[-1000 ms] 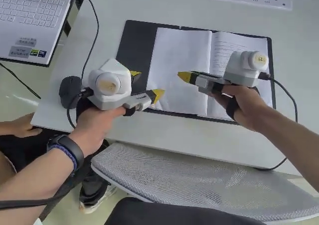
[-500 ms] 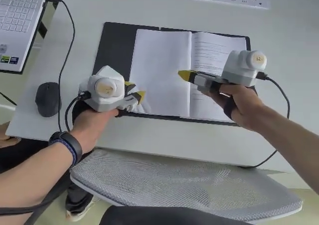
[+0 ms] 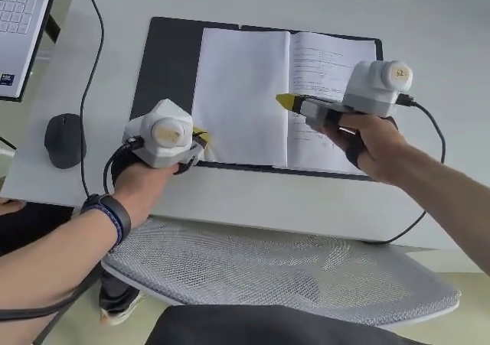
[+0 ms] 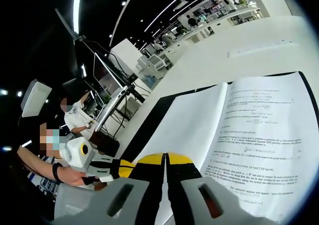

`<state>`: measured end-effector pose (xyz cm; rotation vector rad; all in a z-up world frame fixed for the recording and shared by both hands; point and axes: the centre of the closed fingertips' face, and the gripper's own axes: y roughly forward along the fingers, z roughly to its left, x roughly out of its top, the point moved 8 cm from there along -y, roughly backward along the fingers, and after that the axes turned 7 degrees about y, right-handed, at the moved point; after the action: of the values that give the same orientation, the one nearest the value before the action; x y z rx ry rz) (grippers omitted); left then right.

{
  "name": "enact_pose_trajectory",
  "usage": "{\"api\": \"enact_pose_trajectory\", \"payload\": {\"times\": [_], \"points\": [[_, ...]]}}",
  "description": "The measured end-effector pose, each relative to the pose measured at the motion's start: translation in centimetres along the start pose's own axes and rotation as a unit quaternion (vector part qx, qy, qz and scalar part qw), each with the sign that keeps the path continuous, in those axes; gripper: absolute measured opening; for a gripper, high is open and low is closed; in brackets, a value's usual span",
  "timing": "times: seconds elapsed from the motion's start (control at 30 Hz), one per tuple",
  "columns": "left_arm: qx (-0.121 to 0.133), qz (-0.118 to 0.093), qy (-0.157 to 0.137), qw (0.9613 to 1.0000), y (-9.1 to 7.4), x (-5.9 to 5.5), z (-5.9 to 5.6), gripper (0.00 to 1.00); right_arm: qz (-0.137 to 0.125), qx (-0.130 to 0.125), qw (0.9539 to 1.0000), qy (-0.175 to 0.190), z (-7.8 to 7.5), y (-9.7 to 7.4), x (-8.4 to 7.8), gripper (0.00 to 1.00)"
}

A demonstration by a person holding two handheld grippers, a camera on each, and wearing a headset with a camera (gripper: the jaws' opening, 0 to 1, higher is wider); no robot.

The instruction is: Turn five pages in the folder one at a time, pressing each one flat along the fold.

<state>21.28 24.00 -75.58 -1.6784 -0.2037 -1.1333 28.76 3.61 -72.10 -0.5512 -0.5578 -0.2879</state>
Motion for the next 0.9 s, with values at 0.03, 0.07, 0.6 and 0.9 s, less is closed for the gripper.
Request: {"api": "enact_pose_trajectory", "payload": {"times": [0.03,0.07,0.6,0.9], "points": [[0.0,0.001,0.002,1.0,0.0,0.0,0.0,0.0,0.001,0.0,1.0,-0.001,-0.1,0.1,0.0,0.0],[-0.001,0.002,0.005,1.0,0.0,0.0,0.0,0.0,0.003,0.001,1.0,-0.003,-0.2,0.1,0.1,0.0],[-0.001,-0.003,-0.01,0.9999,-0.1,0.0,0.3,0.0,0.007,0.007,0.9998,-0.016,-2.7,1.7,2.6,0.0],[0.002,-0.002,-0.017,0.9999,0.1,-0.1,0.5,0.0,0.025,0.014,0.9996,0.0,-5.6,3.2,2.7,0.0]]}}
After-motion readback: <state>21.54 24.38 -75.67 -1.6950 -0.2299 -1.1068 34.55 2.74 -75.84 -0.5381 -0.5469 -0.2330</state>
